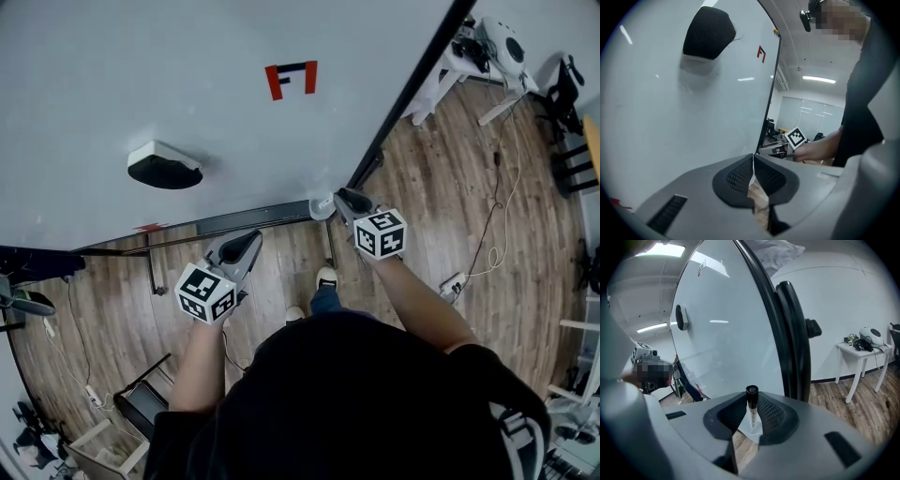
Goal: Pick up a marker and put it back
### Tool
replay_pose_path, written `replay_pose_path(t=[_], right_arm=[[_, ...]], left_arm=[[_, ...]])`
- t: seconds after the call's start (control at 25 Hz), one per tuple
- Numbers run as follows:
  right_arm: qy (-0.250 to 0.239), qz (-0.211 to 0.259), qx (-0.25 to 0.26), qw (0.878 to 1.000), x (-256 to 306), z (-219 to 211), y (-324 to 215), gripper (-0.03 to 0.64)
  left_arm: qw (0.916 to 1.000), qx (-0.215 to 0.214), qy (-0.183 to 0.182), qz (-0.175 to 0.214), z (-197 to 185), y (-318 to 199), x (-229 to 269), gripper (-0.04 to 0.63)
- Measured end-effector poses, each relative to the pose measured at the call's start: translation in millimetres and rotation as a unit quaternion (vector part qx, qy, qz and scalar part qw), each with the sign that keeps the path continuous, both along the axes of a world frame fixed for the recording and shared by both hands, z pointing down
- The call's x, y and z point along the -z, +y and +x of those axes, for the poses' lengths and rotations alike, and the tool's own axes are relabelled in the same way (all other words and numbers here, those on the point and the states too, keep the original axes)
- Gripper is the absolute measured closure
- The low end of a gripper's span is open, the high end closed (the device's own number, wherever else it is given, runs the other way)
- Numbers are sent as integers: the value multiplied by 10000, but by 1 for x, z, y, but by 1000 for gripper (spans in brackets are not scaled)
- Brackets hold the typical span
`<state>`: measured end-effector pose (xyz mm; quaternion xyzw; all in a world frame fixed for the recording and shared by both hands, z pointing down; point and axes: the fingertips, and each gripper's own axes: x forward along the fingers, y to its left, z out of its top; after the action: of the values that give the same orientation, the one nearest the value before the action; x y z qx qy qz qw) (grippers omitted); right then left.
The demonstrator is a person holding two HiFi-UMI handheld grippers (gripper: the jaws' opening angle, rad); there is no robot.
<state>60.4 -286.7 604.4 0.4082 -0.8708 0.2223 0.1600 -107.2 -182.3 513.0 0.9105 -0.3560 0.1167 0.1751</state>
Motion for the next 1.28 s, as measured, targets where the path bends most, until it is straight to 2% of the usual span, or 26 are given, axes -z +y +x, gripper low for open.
replay_pose_path(t=[0.56,1.28], right_arm=[[272,-273,244,9990,-51,-11,-7,552],[340,-278,294,9986,-61,-13,-9,549]], left_arm=[[9997,104,-16,-239,-3,-8,-20,580],[9994,125,44,-312,-1,-5,-27,580]])
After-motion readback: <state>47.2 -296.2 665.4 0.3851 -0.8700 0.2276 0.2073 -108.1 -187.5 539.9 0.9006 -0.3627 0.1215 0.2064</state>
